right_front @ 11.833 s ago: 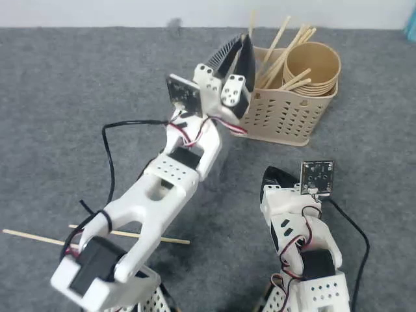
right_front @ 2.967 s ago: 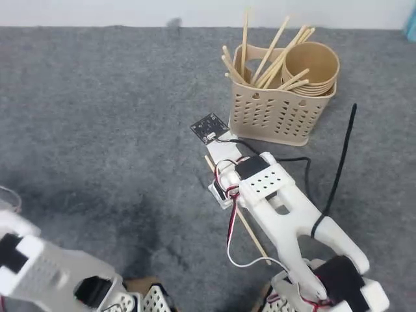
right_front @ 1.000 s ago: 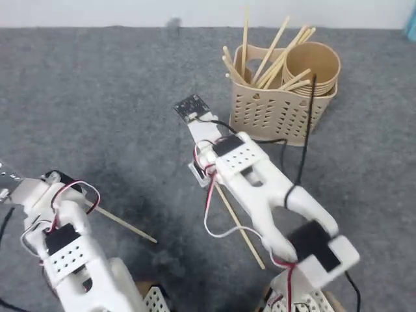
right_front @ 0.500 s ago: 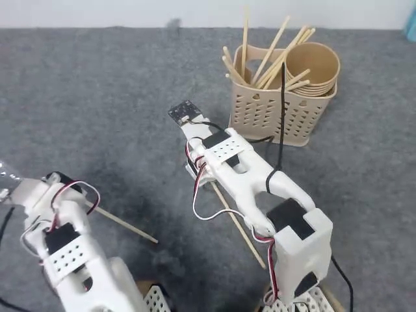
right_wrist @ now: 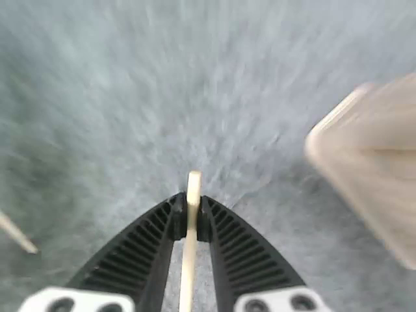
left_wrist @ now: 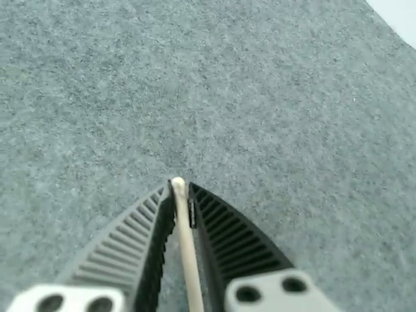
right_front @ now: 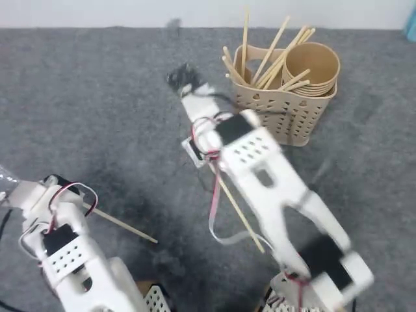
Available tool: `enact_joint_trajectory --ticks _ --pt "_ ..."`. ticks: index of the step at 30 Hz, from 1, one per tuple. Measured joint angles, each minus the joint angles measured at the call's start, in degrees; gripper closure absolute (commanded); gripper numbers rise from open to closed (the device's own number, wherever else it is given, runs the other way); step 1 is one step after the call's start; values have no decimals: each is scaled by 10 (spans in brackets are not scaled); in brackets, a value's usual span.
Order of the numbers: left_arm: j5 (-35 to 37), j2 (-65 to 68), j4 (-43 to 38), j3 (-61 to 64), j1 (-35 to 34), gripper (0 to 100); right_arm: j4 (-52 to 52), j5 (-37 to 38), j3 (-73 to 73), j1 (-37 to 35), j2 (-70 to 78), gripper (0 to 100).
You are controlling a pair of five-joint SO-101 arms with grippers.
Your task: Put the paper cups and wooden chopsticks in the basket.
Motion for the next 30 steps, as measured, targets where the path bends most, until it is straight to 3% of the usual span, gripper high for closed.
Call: enact_joint_trajectory --ticks 6,13,22,30 --pt "0 0 0 0 0 989 -7 0 -71 -4 -184 991" --pt "0 0 0 0 0 989 -178 0 -91 5 -288 991" --pt "0 0 0 0 0 989 -436 -67 -92 156 -289 991" --pt "0 0 0 0 10 989 -499 -74 -92 236 -185 991"
